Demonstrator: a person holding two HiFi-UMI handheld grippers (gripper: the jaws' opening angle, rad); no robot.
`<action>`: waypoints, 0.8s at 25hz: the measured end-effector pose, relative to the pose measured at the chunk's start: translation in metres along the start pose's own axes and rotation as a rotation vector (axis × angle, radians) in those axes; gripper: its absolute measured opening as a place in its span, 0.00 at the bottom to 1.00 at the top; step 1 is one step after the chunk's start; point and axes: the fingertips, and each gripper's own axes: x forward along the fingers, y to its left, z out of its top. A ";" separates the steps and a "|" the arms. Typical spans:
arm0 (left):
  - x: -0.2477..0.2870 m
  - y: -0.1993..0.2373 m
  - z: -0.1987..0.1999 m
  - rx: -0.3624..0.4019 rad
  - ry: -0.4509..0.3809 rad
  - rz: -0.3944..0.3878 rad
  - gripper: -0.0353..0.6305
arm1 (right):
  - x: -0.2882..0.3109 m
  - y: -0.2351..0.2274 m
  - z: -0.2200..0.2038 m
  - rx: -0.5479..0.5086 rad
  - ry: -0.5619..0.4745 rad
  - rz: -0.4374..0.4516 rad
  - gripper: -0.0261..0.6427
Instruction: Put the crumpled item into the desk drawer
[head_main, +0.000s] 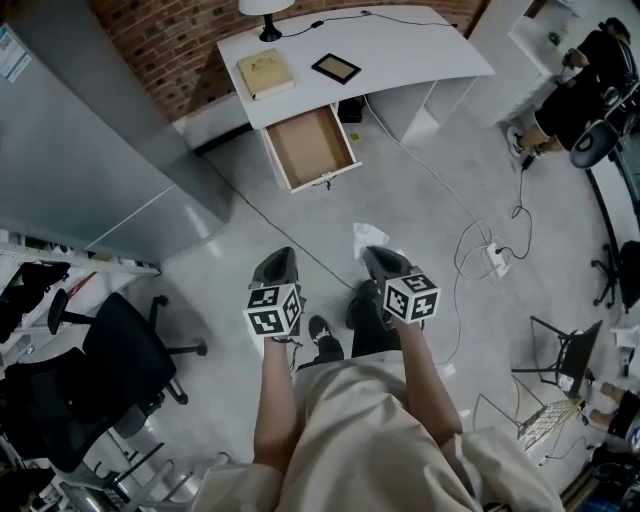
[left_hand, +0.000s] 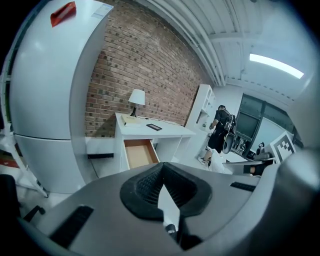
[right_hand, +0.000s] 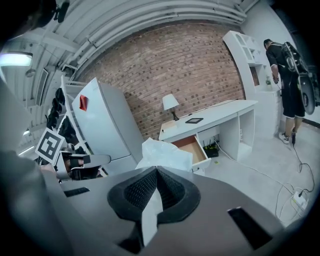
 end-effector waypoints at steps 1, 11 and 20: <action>0.002 0.002 0.003 0.002 -0.001 -0.002 0.08 | 0.002 -0.002 0.005 0.008 -0.019 -0.004 0.08; 0.044 0.040 0.035 0.000 0.005 0.022 0.08 | 0.079 -0.003 0.051 -0.057 -0.028 0.053 0.08; 0.141 0.066 0.073 -0.016 0.057 0.060 0.08 | 0.174 -0.055 0.111 -0.111 0.061 0.104 0.08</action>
